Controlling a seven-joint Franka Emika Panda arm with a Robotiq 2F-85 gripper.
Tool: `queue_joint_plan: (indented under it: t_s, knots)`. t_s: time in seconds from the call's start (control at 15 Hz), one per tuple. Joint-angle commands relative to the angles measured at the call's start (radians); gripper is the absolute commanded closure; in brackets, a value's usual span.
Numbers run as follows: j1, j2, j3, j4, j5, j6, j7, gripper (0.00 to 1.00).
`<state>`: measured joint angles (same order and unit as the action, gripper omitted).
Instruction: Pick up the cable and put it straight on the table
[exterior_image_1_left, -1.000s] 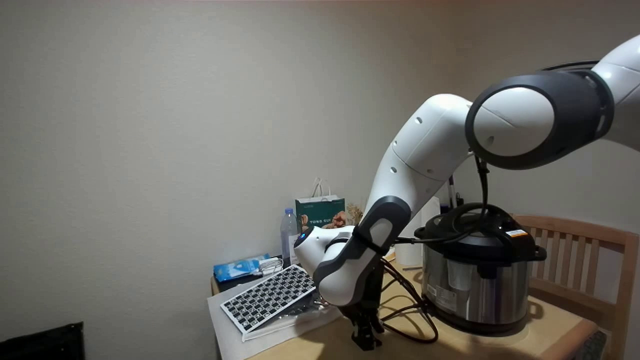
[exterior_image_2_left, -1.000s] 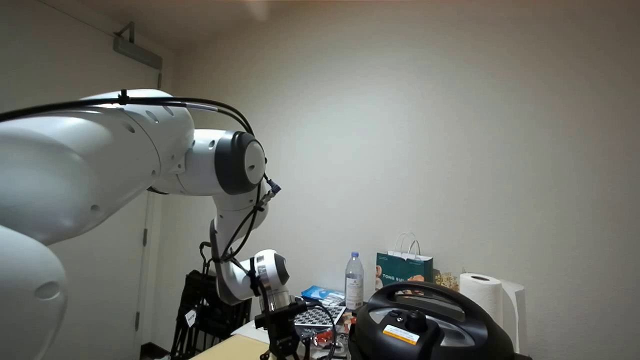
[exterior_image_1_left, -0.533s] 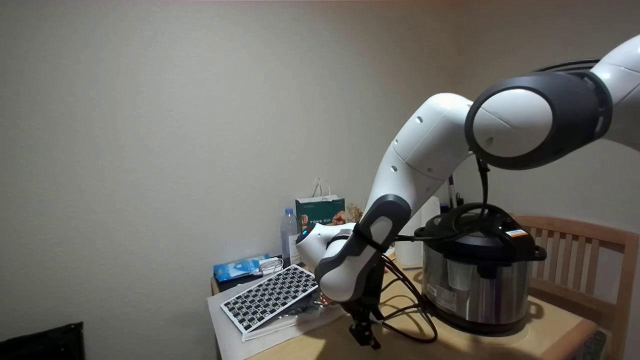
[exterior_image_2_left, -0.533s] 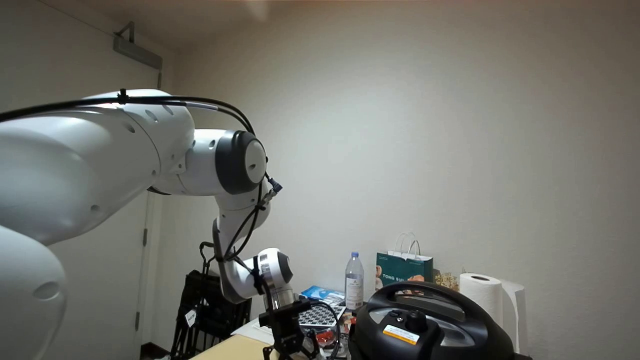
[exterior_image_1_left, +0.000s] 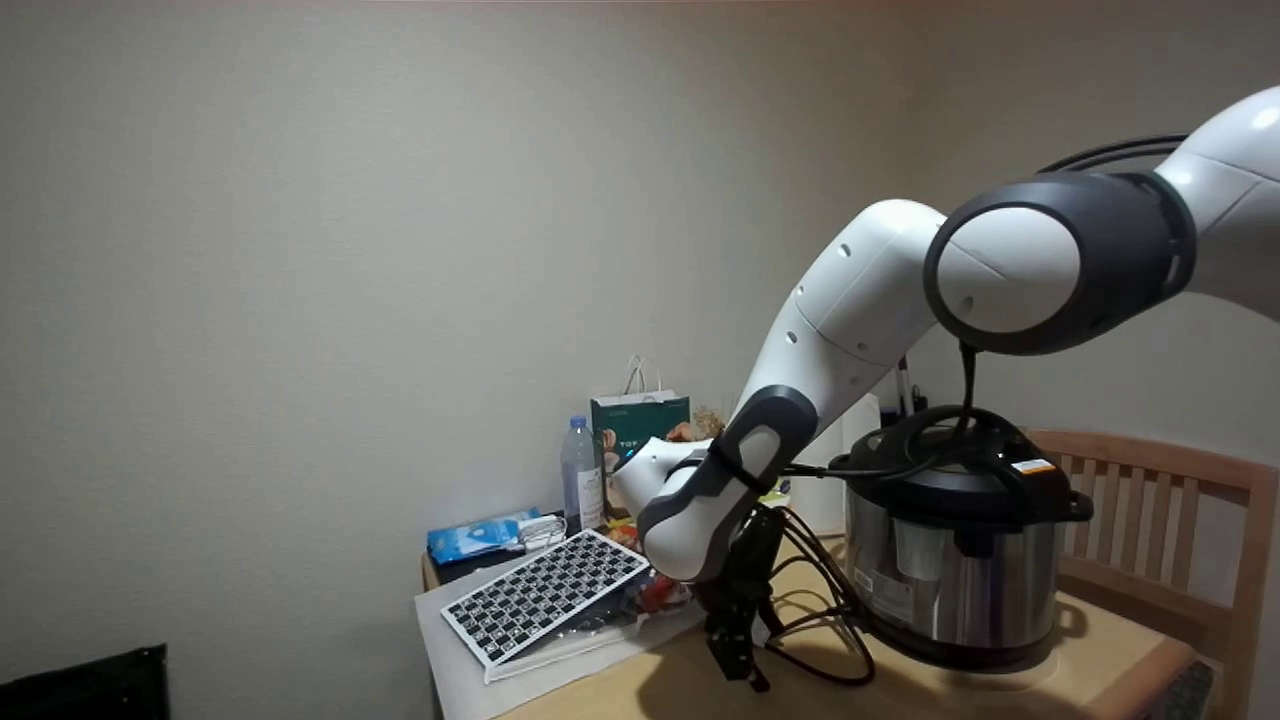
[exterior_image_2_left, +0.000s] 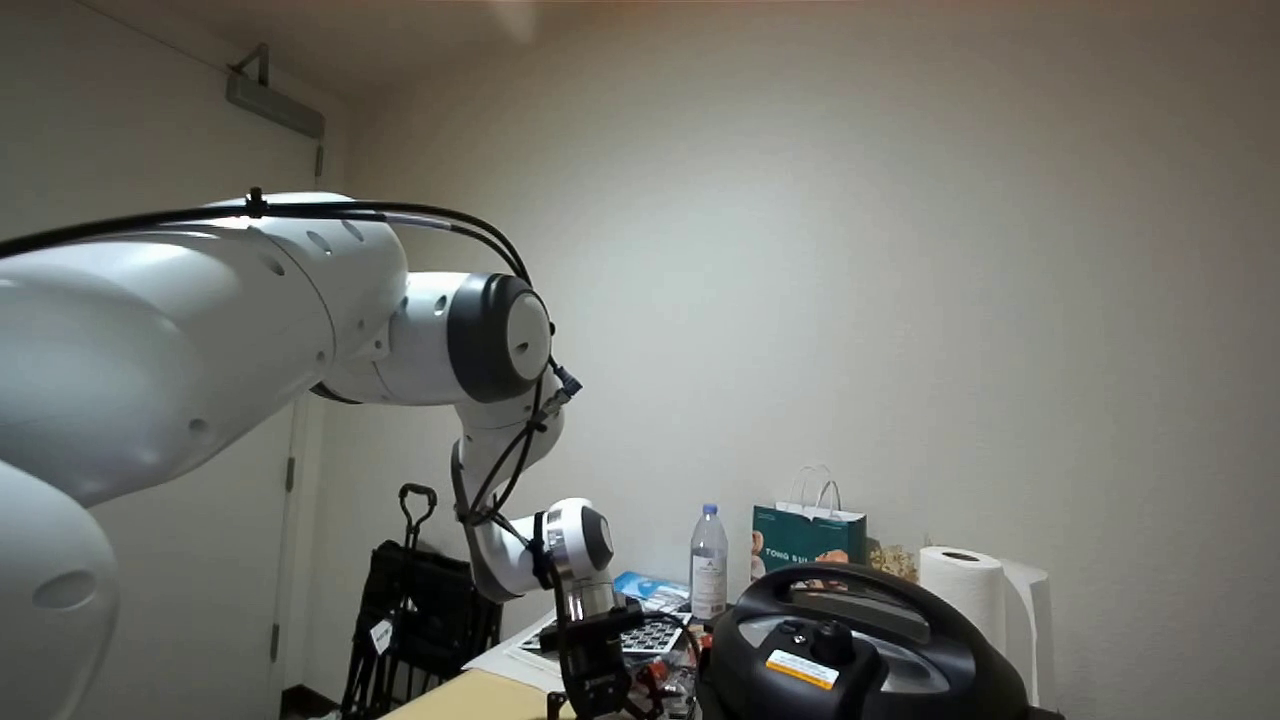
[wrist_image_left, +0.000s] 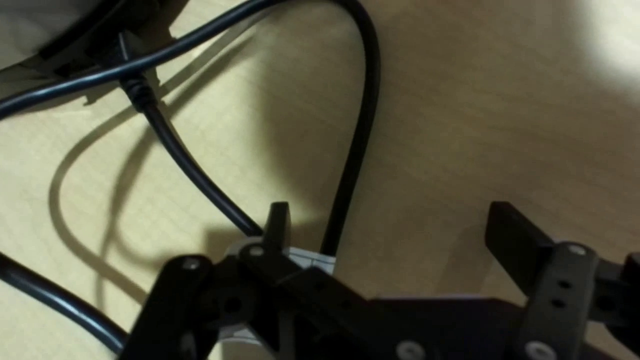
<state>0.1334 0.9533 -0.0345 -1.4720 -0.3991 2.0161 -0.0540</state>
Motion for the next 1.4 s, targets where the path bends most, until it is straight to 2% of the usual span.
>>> queue_joint_plan:
  t_s: [0.0,0.13,0.2,0.33,0.6,1.0,1.2,1.33]
  knots:
    - [-0.044,0.079,0.014,0.126,0.068,-0.119,-0.079,0.00]
    - [-0.064,0.119,0.022,0.198,0.104,-0.192,-0.112,0.00]
    - [-0.073,0.146,0.025,0.242,0.118,-0.232,-0.131,0.25]
    - [-0.083,0.184,0.028,0.307,0.135,-0.301,-0.159,0.32]
    - [-0.100,0.243,0.040,0.425,0.164,-0.412,-0.200,0.58]
    - [-0.111,0.308,0.050,0.564,0.200,-0.512,-0.229,0.93]
    - [-0.119,0.332,0.054,0.613,0.211,-0.546,-0.241,0.98]
    - [-0.125,0.338,0.063,0.628,0.211,-0.556,-0.247,0.95]
